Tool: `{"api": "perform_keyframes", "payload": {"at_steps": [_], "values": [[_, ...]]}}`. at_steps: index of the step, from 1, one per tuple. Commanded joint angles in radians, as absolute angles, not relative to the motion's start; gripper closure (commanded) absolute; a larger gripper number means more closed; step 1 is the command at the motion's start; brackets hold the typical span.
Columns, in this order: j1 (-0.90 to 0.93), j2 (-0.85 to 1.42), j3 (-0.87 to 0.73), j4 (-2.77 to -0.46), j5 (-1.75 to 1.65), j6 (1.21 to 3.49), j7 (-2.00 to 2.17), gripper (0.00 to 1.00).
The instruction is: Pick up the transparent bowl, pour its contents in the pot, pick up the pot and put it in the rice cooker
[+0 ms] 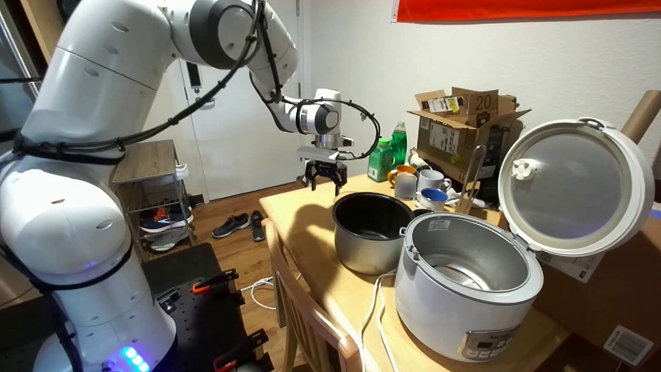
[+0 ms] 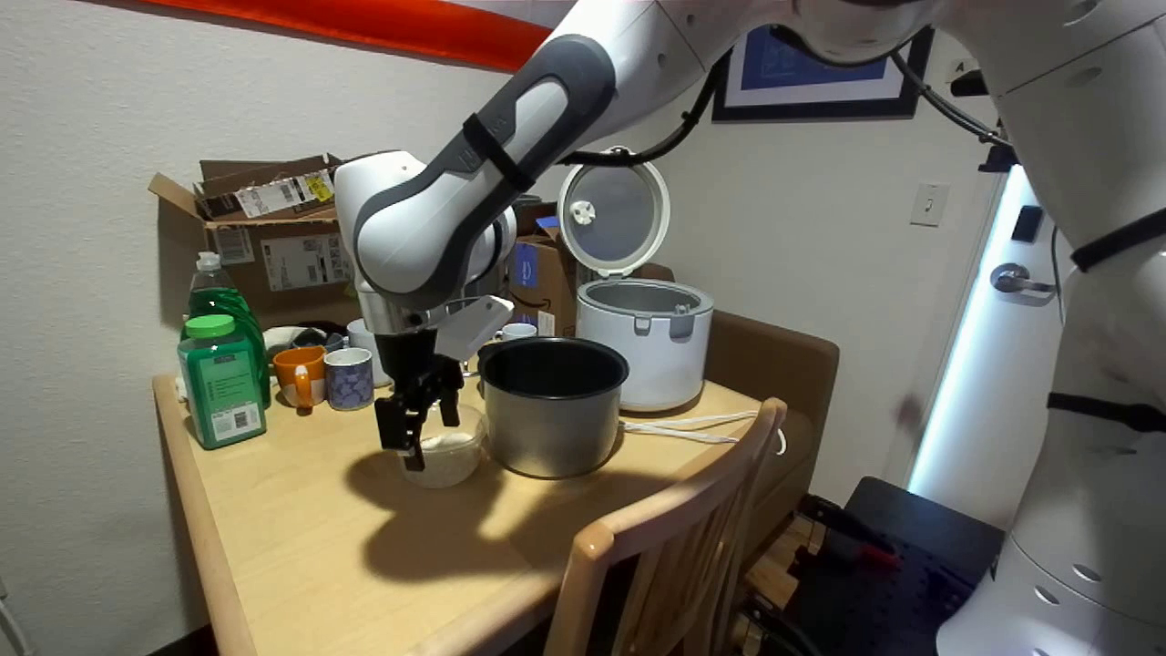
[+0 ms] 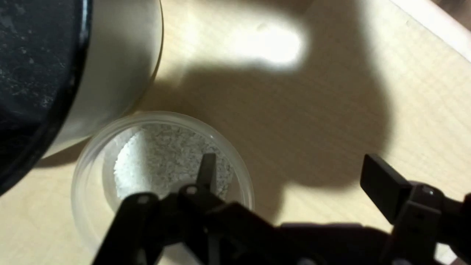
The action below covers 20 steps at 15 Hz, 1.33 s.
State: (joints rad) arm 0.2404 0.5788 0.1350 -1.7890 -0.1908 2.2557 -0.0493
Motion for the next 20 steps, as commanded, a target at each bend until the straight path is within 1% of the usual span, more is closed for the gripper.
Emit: {"api": "perform_keyframes", "payload": {"at_steps": [1,7,8,9,11,14,19,20], "values": [[0.266,0.637,0.107,-1.719,-0.218,2.251,-0.013,0.0],[0.276,0.735,0.093,-1.617,-0.231,2.241,-0.025,0.01],[0.276,0.747,0.093,-1.603,-0.229,2.24,-0.027,0.17],[0.277,0.758,0.092,-1.591,-0.229,2.238,-0.027,0.26],[0.279,0.777,0.091,-1.569,-0.228,2.236,-0.028,0.39],[0.282,0.775,0.088,-1.562,-0.228,2.242,-0.022,0.64],[0.282,0.776,0.079,-1.554,-0.225,2.232,-0.018,1.0],[0.281,0.78,0.076,-1.557,-0.224,2.23,-0.017,1.0]]}}
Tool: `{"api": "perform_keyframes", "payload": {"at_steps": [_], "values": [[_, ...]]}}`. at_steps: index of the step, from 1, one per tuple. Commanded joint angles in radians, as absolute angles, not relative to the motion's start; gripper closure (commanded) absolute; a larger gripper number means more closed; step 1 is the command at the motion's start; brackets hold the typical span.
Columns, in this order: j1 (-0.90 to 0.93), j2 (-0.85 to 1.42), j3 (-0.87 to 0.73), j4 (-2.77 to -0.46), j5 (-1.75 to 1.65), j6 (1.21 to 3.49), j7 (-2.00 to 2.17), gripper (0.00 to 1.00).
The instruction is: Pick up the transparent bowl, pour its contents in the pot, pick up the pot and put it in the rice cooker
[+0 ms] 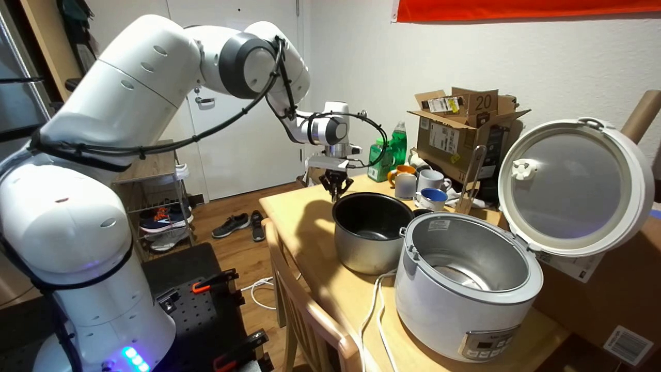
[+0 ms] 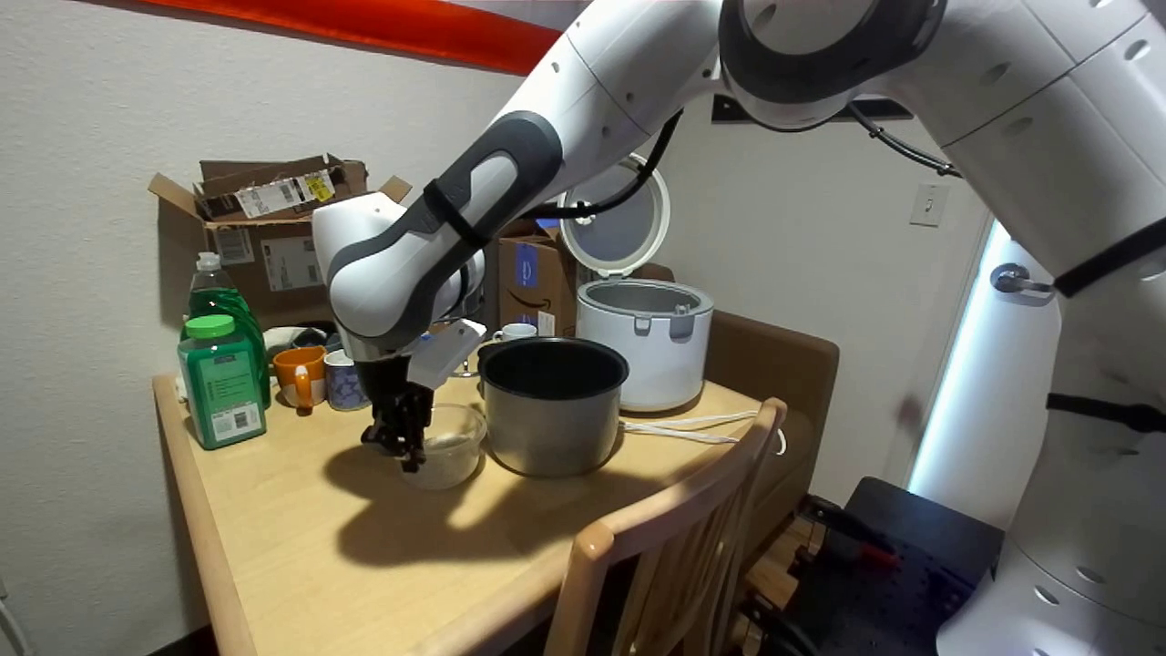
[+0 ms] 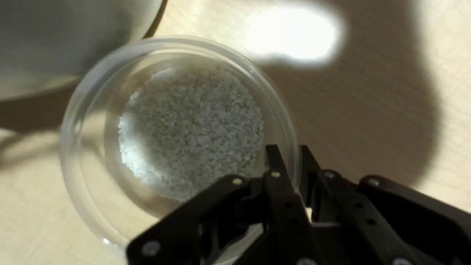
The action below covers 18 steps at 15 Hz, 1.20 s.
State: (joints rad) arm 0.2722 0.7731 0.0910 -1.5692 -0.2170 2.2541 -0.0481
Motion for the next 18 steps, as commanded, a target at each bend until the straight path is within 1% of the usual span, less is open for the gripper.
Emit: {"api": "perform_keyframes", "payload": {"at_steps": [1,2,4,18], "values": [[0.28,0.784,0.074,-1.559,-0.224,2.226,-0.015,1.0],[0.279,0.786,0.072,-1.56,-0.222,2.224,-0.013,0.98],[0.282,0.78,0.067,-1.563,-0.223,2.218,0.002,1.0],[0.33,0.665,0.051,-1.572,-0.285,2.093,0.083,0.98]]}}
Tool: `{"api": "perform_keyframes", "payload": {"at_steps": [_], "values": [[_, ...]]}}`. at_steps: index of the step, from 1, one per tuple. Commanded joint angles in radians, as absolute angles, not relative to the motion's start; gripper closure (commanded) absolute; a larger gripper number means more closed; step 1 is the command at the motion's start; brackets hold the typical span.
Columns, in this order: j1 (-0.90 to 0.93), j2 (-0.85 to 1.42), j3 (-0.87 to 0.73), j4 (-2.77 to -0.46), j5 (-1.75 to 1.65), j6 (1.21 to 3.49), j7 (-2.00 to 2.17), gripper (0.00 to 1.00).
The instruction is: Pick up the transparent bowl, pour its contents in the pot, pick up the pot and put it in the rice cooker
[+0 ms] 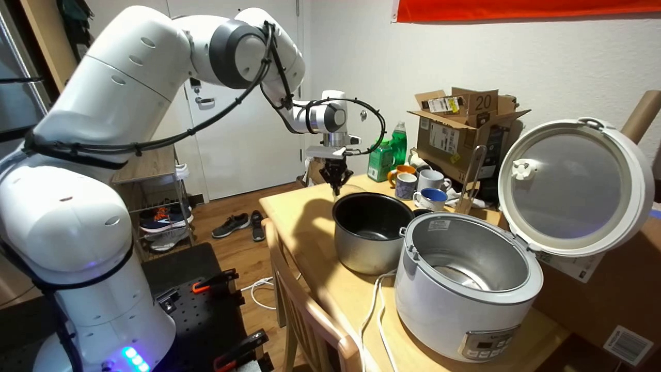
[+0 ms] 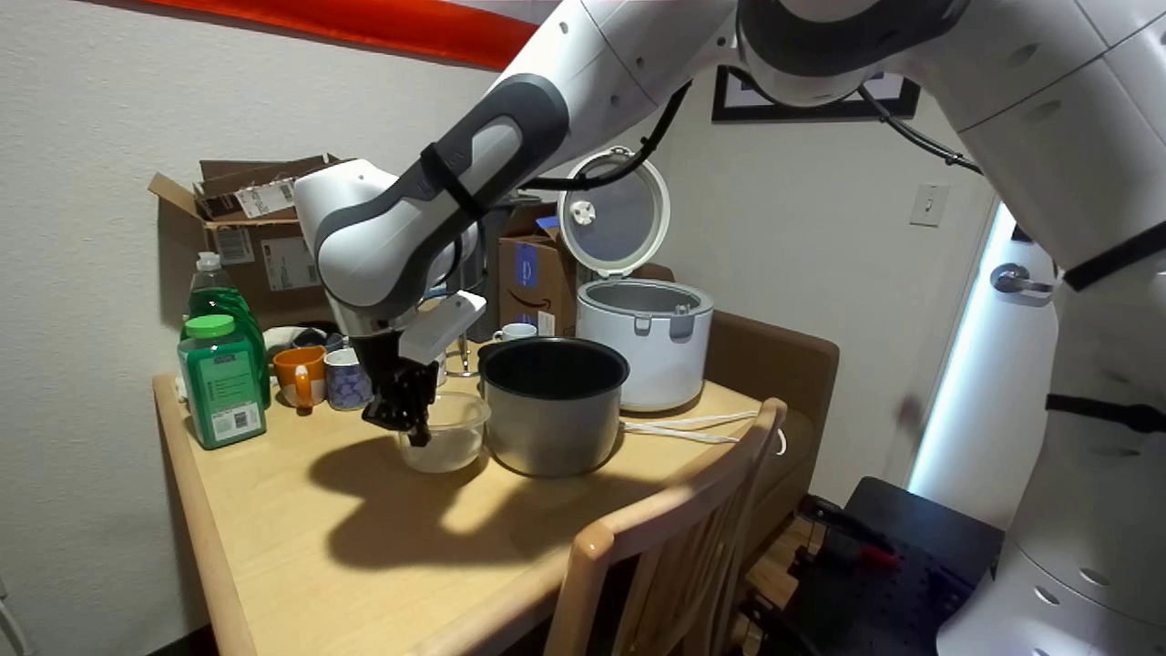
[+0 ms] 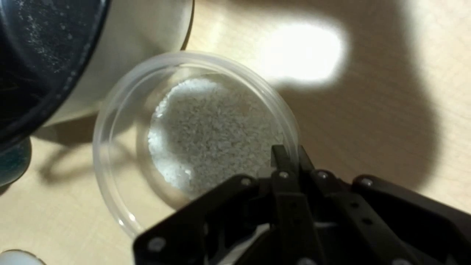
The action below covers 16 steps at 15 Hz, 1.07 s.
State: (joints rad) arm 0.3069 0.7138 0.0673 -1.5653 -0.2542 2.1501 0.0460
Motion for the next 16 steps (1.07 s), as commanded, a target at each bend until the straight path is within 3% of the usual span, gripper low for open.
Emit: {"api": "perform_keyframes", "payload": {"at_steps": [1,16], "values": [[0.334,0.655,0.051,-1.571,-0.294,2.086,0.085,0.98],[0.379,0.671,0.075,-1.432,-0.357,1.965,0.044,0.98]]}}
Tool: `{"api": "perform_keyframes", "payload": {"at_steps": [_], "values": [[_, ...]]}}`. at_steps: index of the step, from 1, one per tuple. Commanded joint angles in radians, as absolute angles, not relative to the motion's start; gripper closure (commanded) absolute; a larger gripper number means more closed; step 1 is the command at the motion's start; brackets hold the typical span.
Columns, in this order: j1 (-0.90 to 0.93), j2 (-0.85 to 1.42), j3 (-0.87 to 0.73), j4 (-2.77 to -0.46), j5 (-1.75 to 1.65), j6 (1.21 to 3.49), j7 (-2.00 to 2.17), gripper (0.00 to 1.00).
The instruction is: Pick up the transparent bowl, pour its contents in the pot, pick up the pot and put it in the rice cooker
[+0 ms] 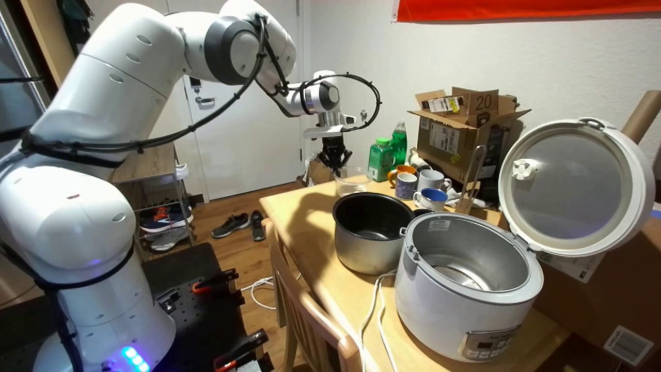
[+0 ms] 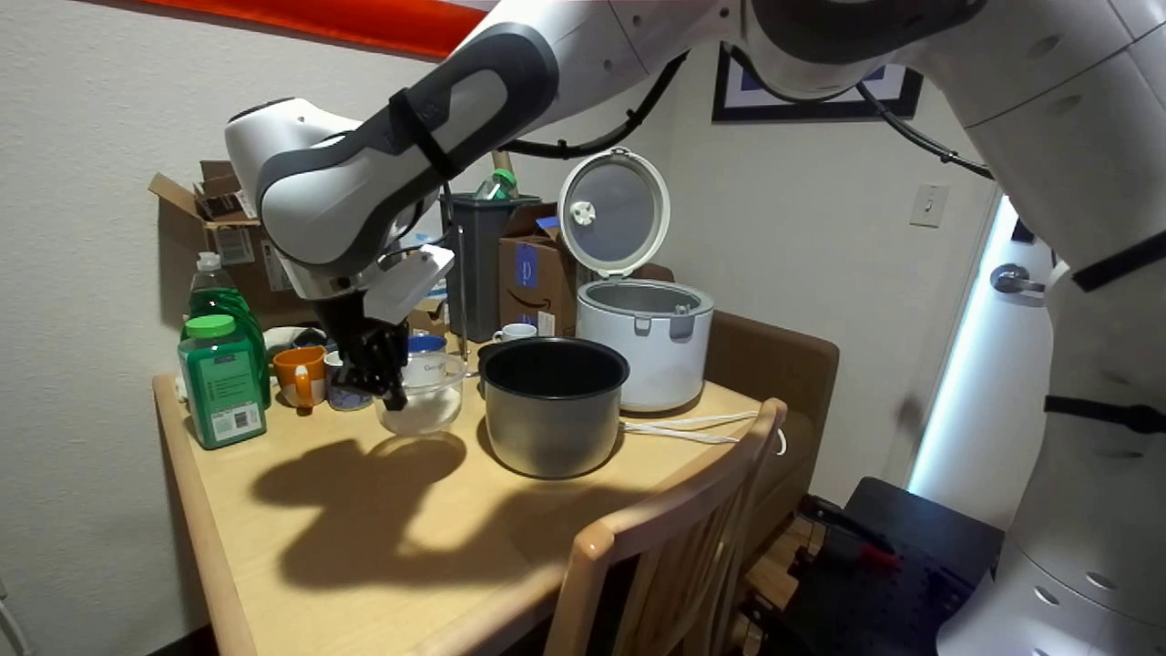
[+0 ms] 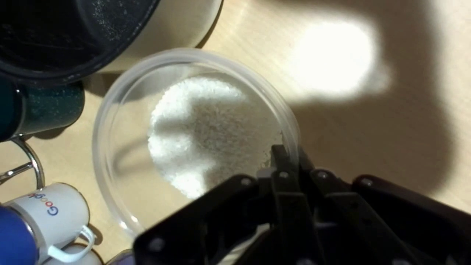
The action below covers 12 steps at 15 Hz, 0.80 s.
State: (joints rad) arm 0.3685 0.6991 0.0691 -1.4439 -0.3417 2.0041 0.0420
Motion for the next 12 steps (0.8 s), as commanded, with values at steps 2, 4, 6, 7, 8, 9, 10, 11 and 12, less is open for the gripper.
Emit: {"api": "perform_keyframes", "payload": {"at_steps": [2,4,6,7,8,9,10,11,12], "values": [[0.386,0.637,0.076,-1.453,-0.355,1.97,0.057,0.98],[0.386,0.598,0.084,-1.481,-0.345,1.974,0.062,0.98],[0.38,0.559,0.093,-1.51,-0.331,1.977,0.067,0.98],[0.377,0.539,0.097,-1.526,-0.325,1.978,0.069,0.98],[0.374,0.518,0.101,-1.545,-0.318,1.983,0.074,0.98],[0.369,0.492,0.105,-1.571,-0.308,1.99,0.079,0.98],[0.365,0.467,0.108,-1.597,-0.301,1.995,0.089,0.98],[0.36,0.443,0.11,-1.626,-0.291,2.003,0.099,0.98],[0.352,0.416,0.112,-1.659,-0.278,2.011,0.113,0.98]]}}
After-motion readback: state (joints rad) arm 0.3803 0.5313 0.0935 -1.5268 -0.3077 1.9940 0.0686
